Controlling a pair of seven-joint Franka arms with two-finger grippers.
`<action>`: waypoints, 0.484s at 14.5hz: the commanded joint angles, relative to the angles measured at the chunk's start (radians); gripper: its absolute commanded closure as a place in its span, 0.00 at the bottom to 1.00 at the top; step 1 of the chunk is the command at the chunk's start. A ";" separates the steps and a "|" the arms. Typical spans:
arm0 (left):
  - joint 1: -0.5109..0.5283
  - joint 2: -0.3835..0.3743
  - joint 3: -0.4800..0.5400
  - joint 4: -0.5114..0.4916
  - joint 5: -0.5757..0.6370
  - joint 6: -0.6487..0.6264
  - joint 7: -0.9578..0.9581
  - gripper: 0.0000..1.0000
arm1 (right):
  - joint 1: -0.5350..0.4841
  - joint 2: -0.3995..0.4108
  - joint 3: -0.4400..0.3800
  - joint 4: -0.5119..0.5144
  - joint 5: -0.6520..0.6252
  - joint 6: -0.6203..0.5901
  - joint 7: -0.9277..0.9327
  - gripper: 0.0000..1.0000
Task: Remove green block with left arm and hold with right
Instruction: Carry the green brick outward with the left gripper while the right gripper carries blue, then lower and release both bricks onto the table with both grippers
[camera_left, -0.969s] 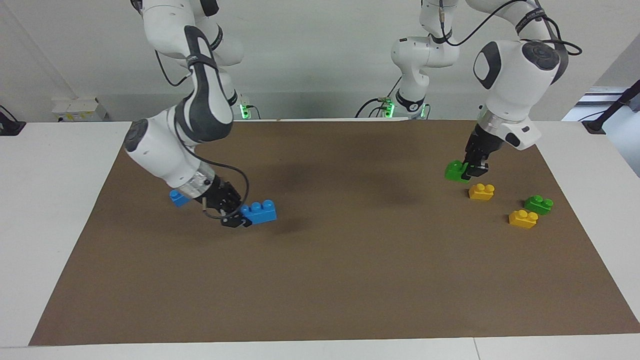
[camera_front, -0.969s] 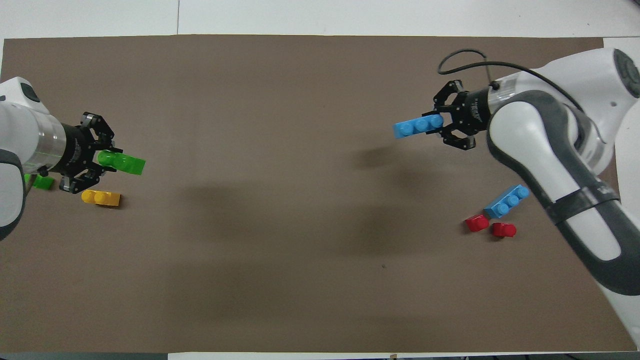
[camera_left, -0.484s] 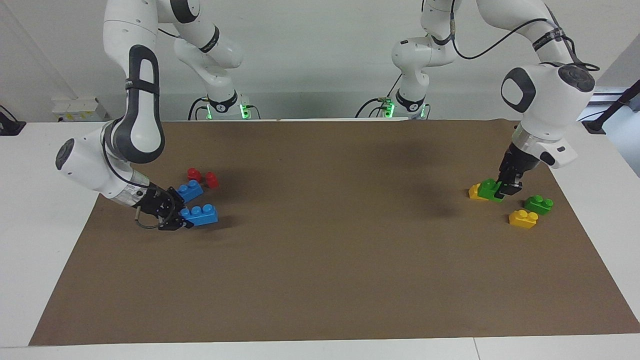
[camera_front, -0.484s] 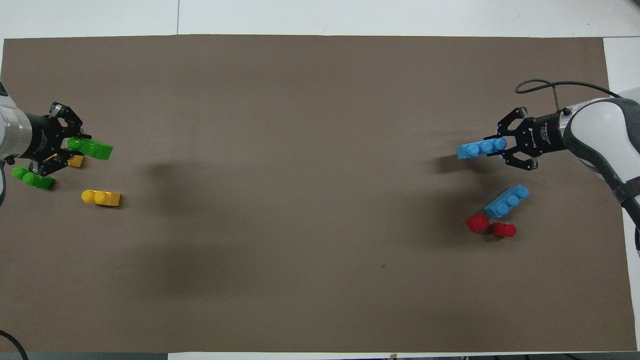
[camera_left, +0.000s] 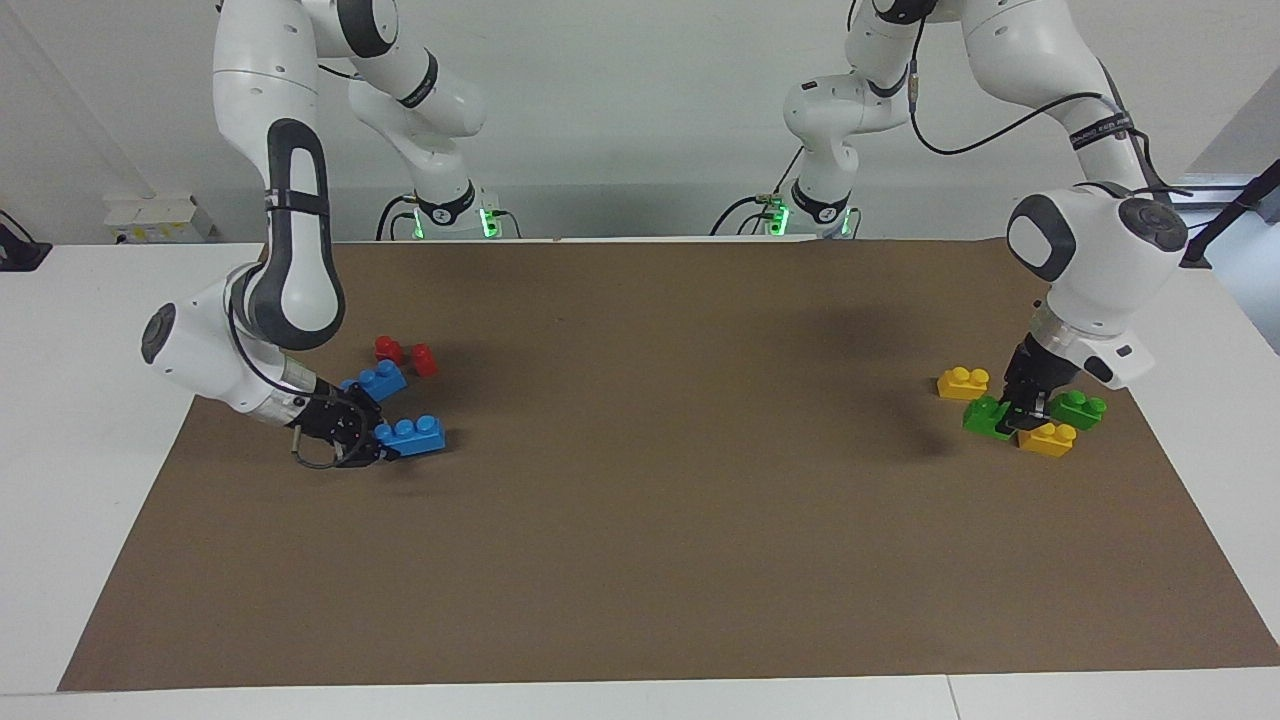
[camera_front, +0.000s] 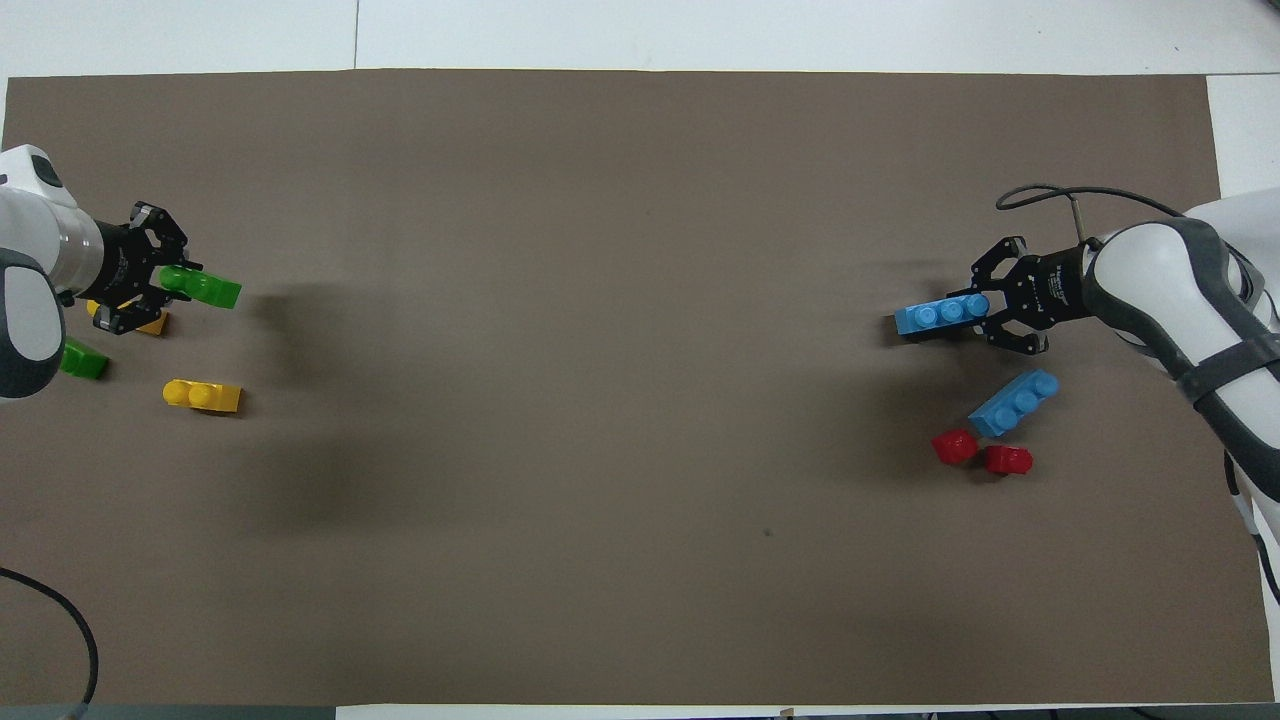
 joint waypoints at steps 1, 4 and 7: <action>0.003 0.104 -0.007 0.088 -0.019 0.016 -0.036 1.00 | -0.013 -0.013 0.006 -0.026 0.003 0.025 -0.033 0.25; 0.003 0.142 -0.007 0.091 -0.021 0.038 -0.049 1.00 | -0.014 -0.020 0.005 -0.018 0.000 0.030 -0.036 0.02; 0.003 0.162 -0.007 0.091 -0.019 0.065 -0.069 1.00 | -0.001 -0.048 0.005 -0.007 -0.012 0.027 -0.031 0.00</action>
